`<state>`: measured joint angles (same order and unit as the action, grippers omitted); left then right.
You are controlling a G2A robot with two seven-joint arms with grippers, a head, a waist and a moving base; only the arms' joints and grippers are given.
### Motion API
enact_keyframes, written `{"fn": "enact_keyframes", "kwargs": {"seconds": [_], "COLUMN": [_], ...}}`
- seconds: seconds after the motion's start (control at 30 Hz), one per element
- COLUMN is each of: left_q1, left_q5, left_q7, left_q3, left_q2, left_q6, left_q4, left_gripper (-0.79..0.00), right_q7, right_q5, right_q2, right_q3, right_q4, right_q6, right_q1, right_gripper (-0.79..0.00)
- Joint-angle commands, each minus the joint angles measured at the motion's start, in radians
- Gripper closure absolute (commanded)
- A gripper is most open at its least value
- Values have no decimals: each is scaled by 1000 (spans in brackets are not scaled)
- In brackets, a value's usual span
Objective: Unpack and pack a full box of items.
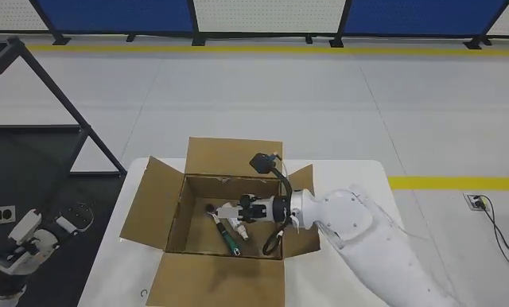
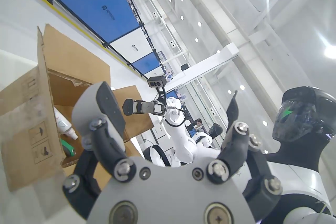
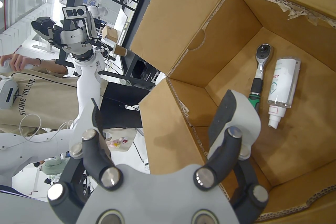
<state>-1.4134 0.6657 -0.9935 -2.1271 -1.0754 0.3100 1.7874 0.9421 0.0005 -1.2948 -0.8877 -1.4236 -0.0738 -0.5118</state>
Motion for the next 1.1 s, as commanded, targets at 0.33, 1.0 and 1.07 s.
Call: {"fn": "enact_keyframes", "kwargs": {"seconds": [0.33, 1.0, 1.07], "left_q1": [-16, -15, -15], "left_q5": [12, 110, 110], "left_q7": [32, 24, 24], "left_q3": [-18, -106, -106], "left_q2": [4, 17, 17], "left_q6": [-27, -43, -43], "left_q4": [-30, -120, -120], "left_gripper": [-785, -785, -785], "right_q7": [66, 133, 133], "right_q5": [-219, -371, -371], "right_q2": [-73, -333, -333], "right_q3": [241, 572, 572], "right_q4": [74, 580, 580], "right_q6": [155, 278, 278], "right_q1": [193, 452, 452], "right_gripper": [-785, -785, -785]}}
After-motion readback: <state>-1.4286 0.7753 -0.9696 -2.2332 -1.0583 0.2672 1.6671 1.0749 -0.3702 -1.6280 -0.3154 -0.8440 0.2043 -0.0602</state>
